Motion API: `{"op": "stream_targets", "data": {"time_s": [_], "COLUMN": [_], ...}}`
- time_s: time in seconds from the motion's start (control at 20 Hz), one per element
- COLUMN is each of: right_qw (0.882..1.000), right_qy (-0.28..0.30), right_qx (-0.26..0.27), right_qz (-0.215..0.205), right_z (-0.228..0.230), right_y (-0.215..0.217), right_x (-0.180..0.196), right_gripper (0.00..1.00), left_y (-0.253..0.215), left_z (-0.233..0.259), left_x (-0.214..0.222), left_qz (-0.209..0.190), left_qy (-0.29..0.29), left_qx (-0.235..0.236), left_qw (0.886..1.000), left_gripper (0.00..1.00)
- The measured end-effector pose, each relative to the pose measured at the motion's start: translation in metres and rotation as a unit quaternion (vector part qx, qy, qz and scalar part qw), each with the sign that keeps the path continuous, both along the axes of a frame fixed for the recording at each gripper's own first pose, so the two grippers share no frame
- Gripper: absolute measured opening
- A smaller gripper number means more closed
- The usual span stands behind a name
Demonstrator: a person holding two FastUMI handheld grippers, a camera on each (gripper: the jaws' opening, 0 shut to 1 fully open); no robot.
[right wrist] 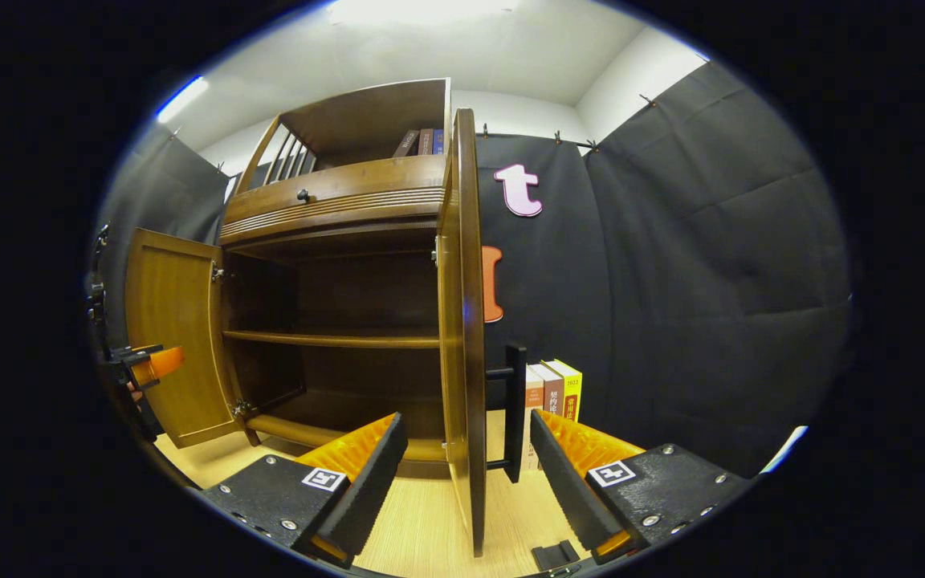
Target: Open the right door of the double-door shoe cabinet with the right hand, and open the left door with the left hand.
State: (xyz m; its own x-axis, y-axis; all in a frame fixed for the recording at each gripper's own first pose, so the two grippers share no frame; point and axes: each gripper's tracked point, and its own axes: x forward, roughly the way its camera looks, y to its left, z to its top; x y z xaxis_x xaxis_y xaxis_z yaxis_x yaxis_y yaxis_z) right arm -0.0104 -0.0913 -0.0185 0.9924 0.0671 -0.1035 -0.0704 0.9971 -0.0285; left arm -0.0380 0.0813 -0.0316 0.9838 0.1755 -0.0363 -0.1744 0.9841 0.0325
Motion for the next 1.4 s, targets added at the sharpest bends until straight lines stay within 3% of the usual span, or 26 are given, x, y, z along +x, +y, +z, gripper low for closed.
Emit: {"op": "stream_targets", "data": {"time_s": [0.1, 0.2, 0.25, 0.3, 0.35, 0.4, 0.45, 0.5, 0.7, 1.15, 1.25, 1.3, 1.4], "right_qw": [1.000, 1.000, 1.000, 1.000, 1.000, 1.000, 1.000, 1.000, 0.999, 0.999, 0.999, 0.999, 0.999], "right_qy": [-0.004, -0.011, -0.015, -0.017, -0.019, -0.021, -0.022, -0.022, -0.024, -0.025, -0.022, -0.022, -0.023], "right_qx": [0.001, 0.006, 0.007, 0.007, 0.008, 0.010, 0.011, 0.013, 0.016, 0.015, 0.014, 0.016, 0.020], "right_qz": [0.002, 0.005, 0.005, 0.006, 0.007, 0.009, 0.011, 0.012, 0.017, 0.024, 0.023, 0.023, 0.023], "right_z": [0.002, 0.004, 0.005, 0.006, 0.007, 0.007, 0.007, 0.007, 0.006, 0.002, 0.000, 0.000, 0.001], "right_y": [0.001, 0.003, 0.004, 0.004, 0.004, 0.005, 0.004, 0.004, 0.003, 0.003, 0.000, -0.001, 0.001], "right_x": [0.000, 0.000, -0.001, 0.000, -0.001, -0.001, 0.000, 0.000, -0.001, -0.006, -0.005, -0.005, -0.003], "right_gripper": [0.94, 0.99, 0.99, 0.99, 0.99, 0.99, 0.99, 0.94, 0.94, 0.94, 0.99, 0.99, 0.94], "left_y": [0.001, 0.002, 0.002, 0.001, 0.000, -0.001, -0.002, -0.006, -0.010, -0.013, -0.014, -0.012, -0.011], "left_z": [-0.008, -0.012, -0.011, -0.010, -0.008, -0.008, -0.007, -0.007, -0.004, -0.002, -0.002, -0.002, -0.004], "left_x": [0.000, -0.001, 0.000, 0.002, 0.003, 0.004, 0.004, 0.005, 0.003, -0.006, -0.009, -0.009, -0.010], "left_qz": [0.015, 0.029, 0.033, 0.035, 0.035, 0.035, 0.034, 0.032, 0.036, 0.044, 0.045, 0.045, 0.046], "left_qy": [0.009, 0.013, 0.011, 0.009, 0.007, 0.007, 0.006, 0.004, -0.001, 0.001, 0.002, 0.002, 0.005], "left_qx": [-0.008, -0.006, -0.005, -0.003, 0.000, 0.003, 0.005, 0.005, 0.006, 0.010, 0.013, 0.015, 0.019], "left_qw": [1.000, 0.999, 0.999, 0.999, 0.999, 0.999, 0.999, 0.999, 0.999, 0.999, 0.999, 0.999, 0.999], "left_gripper": [0.96, 0.93, 0.97, 0.93, 0.97, 0.93, 0.96, 0.93, 0.93, 0.93, 0.93, 1.00, 0.99]}}
